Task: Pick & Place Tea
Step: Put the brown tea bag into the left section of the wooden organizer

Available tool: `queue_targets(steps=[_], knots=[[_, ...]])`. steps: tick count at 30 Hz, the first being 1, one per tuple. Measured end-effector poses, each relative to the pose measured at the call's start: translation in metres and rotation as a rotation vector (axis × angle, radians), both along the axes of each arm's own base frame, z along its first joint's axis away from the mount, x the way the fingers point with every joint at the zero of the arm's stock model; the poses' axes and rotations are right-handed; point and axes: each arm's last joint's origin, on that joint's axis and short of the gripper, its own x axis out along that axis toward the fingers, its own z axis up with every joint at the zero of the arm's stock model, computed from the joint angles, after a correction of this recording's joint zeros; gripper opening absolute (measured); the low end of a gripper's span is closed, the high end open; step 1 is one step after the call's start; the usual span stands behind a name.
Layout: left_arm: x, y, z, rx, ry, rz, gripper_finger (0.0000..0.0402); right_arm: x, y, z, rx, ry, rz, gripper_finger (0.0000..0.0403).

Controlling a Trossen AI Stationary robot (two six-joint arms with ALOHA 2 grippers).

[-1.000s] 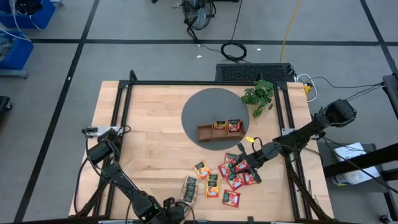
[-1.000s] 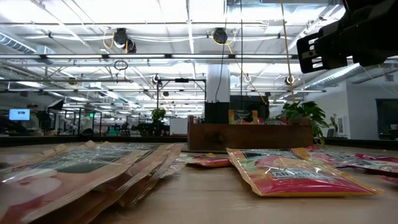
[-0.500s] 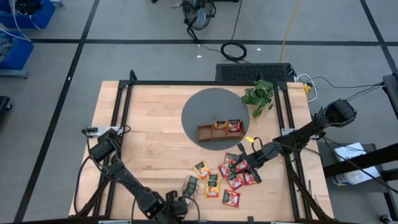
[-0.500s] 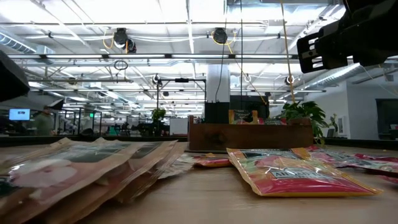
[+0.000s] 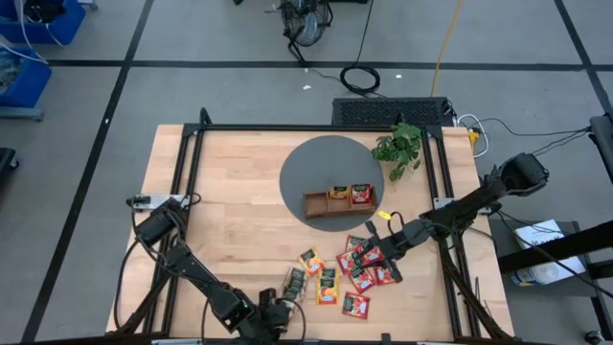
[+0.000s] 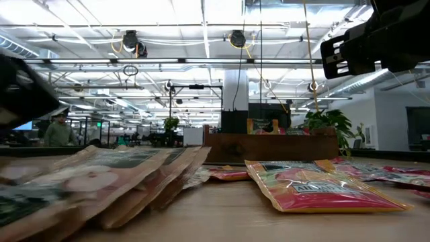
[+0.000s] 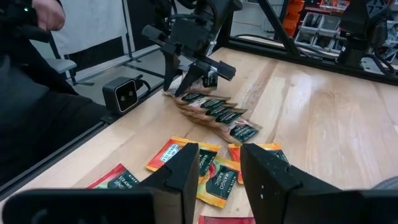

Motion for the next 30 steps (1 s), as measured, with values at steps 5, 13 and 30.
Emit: queue_targets(steps=[5, 13, 30], knots=[[0.01, 0.012, -0.001, 0.037, 0.01, -0.024, 0.0113, 0.004, 0.001, -0.003, 0.003, -0.021, -0.027, 0.0105], [0.017, 0.022, -0.002, 0.053, 0.014, -0.019, 0.0113, 0.012, 0.005, -0.011, 0.059, -0.02, -0.034, 0.0105], [0.018, 0.021, -0.002, 0.098, -0.031, -0.04, 0.0113, 0.113, 0.018, -0.045, 0.227, 0.156, -0.168, 0.0105]])
